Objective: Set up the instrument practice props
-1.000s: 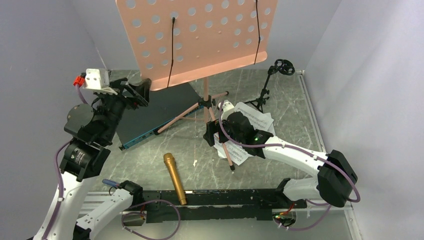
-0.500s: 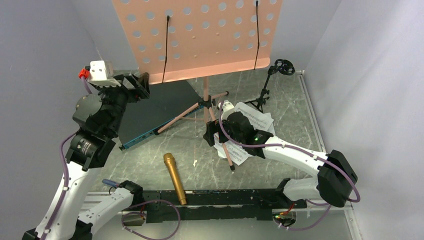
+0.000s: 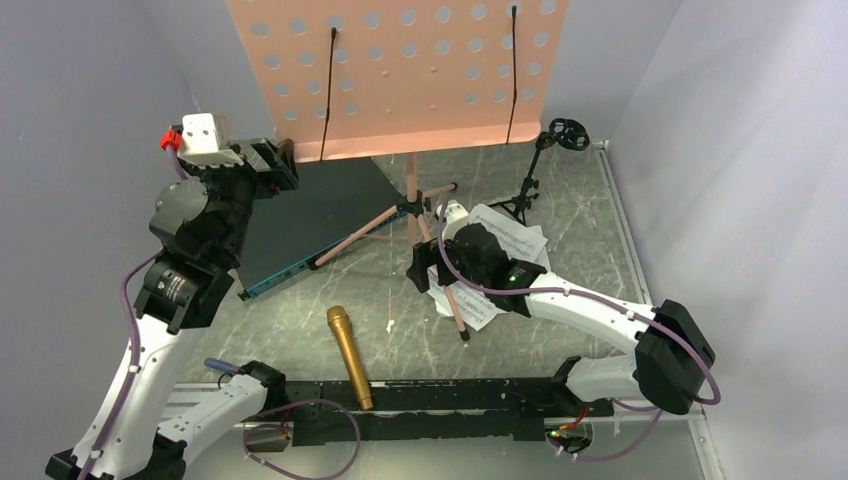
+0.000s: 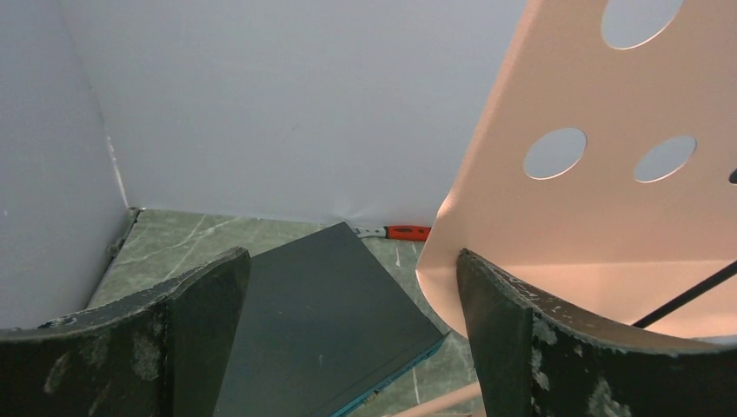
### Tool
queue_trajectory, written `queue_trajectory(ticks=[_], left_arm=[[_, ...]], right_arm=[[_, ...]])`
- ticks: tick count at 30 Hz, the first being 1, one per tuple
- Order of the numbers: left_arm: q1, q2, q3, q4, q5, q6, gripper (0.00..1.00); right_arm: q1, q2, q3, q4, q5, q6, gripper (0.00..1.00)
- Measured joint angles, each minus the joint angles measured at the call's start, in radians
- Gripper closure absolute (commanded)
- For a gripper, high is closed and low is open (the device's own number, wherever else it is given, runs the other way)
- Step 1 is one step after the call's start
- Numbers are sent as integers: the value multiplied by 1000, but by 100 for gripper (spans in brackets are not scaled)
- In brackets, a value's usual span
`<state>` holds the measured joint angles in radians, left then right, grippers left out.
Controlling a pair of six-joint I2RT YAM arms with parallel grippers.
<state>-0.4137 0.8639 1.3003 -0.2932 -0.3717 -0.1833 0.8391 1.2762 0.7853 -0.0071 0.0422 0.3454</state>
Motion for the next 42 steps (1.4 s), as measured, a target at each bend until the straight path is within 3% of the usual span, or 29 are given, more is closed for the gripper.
queue_trajectory(ticks=[19,33,42], left_arm=[[0,21,13,19,-69,25,7],[0,-151,-49,10,36,9,7],[0,-267,-150,-105,42,-42,7]], right_arm=[[0,0,0,0,0,0,2],[0,-11,0,0,0,3,1],[0,-20,0,0,0,3,1]])
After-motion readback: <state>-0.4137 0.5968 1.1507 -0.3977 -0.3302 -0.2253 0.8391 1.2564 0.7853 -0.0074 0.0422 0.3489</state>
